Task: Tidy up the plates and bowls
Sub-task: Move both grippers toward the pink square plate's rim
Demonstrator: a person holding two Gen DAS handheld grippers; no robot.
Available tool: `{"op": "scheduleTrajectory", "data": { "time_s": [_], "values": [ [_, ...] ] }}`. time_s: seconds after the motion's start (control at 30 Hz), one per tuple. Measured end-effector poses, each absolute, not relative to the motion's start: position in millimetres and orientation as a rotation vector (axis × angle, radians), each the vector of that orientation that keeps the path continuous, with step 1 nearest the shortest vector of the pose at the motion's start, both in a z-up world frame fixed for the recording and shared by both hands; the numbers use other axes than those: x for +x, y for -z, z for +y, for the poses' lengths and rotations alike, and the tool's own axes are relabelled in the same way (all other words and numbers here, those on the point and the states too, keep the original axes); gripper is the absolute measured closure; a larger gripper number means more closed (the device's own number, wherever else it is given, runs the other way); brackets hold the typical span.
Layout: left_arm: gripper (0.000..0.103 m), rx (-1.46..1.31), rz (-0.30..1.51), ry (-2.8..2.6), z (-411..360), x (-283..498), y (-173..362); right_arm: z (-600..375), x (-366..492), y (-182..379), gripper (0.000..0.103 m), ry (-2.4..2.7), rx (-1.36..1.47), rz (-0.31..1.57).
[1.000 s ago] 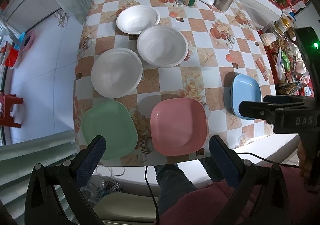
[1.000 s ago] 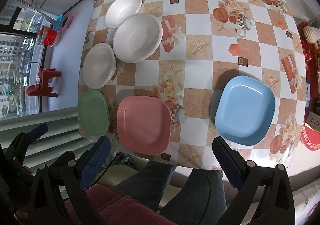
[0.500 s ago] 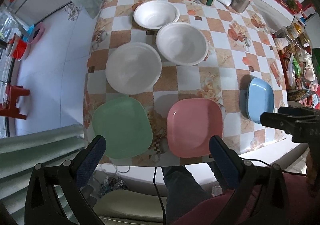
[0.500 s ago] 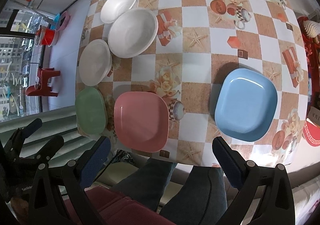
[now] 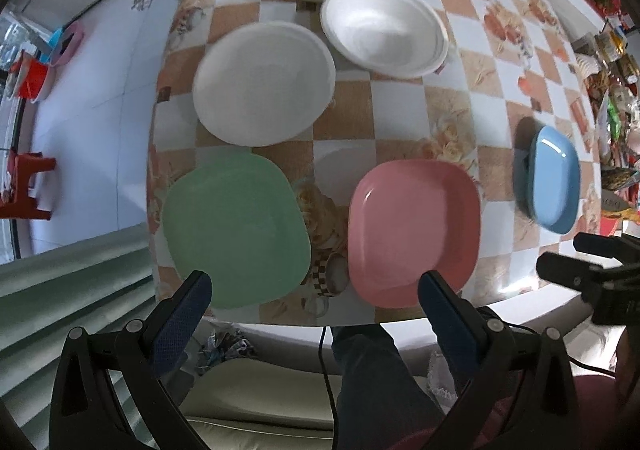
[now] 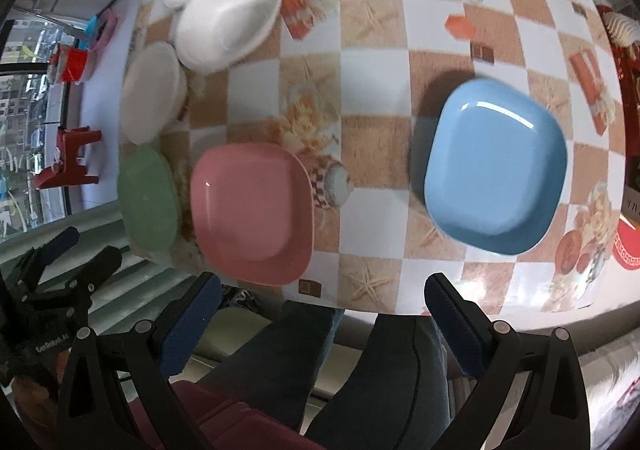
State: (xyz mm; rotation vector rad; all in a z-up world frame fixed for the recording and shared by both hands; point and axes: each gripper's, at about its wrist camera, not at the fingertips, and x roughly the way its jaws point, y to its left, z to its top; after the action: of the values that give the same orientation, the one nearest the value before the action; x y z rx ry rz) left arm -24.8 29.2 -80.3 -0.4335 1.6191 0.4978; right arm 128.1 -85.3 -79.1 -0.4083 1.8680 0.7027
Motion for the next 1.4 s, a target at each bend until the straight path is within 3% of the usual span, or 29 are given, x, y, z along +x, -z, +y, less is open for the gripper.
{"op": "scheduleTrajectory", "data": {
  "time_s": [0.33,0.8,1.4],
  "values": [
    [0.0,-0.459,1.685,-0.473,23,-22,122,-75,107,123,0.001,-0.702,-0.492,1.875],
    [0.0,-0.482,1.663,-0.589,36,-31,129,-62,90,157,0.001,-0.706,-0.561,1.872],
    [0.0,-0.44,1.69,-0.521,-3,10,153,-116,143,154,0.001,-0.584,-0.623,1.778]
  ]
}}
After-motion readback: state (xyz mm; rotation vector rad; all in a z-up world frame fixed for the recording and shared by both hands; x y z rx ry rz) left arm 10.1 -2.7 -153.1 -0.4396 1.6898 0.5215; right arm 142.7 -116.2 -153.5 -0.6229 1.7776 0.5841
